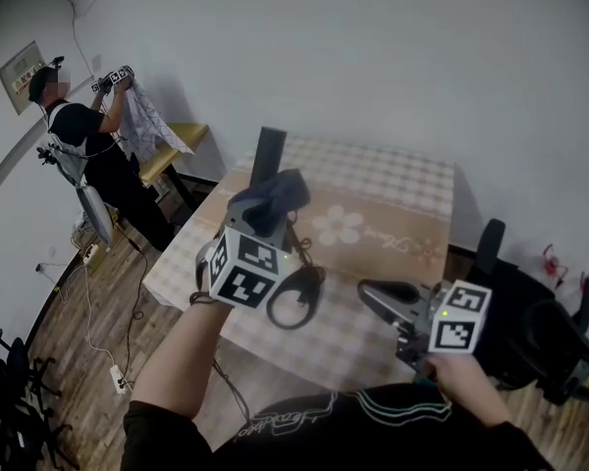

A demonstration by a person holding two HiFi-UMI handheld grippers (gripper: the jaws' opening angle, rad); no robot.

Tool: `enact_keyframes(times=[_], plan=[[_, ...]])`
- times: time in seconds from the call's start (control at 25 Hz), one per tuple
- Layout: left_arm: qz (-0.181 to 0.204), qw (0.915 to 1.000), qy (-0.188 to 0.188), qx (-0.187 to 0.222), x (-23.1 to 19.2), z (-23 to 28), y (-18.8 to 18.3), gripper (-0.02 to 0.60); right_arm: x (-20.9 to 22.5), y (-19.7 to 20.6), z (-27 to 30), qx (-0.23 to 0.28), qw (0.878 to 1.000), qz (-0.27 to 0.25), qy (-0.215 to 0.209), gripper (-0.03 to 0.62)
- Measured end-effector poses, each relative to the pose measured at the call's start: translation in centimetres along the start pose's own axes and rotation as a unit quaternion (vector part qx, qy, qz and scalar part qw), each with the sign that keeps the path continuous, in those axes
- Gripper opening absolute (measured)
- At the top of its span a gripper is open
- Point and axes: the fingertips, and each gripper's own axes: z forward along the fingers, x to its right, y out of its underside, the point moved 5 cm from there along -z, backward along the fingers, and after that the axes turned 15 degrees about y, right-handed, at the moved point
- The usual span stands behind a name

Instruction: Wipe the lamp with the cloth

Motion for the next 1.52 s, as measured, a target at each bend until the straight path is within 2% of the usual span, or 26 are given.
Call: enact_keyframes(times=[0.84, 1.16, 1.28, 1.36, 1.52], plan=[[-0.049, 0.9975, 0.035, -0.038, 5.5, 1.3, 4.2, 0.071, -0.5, 1.3, -0.9, -0.005, 0.999, 0.015, -0.028, 0.011], [-0.094, 0.9932, 0.057, -0.038, 8.7, 1.5, 6.8, 0.071, -1.1, 2.0, -0.5, -0.012, 0.999, 0.026, -0.043, 0.011], [-0.127, 0.988, 0.079, -0.037, 9.9, 1.8, 7.9, 0.071, -1.6, 2.2, -0.2, -0.012, 0.998, 0.026, -0.05, 0.011], [-0.164, 0.9812, 0.098, -0.025, 10.5, 1.9, 8.5, 0.071, -1.9, 2.4, 0.0, -0.015, 0.998, 0.027, -0.057, 0.011], [-0.246, 0.9573, 0.15, 0.024, 12.2, 1.3, 10.0, 0.071, -2.3, 2.9, 0.7, -0.023, 0.996, 0.045, -0.074, 0.011]])
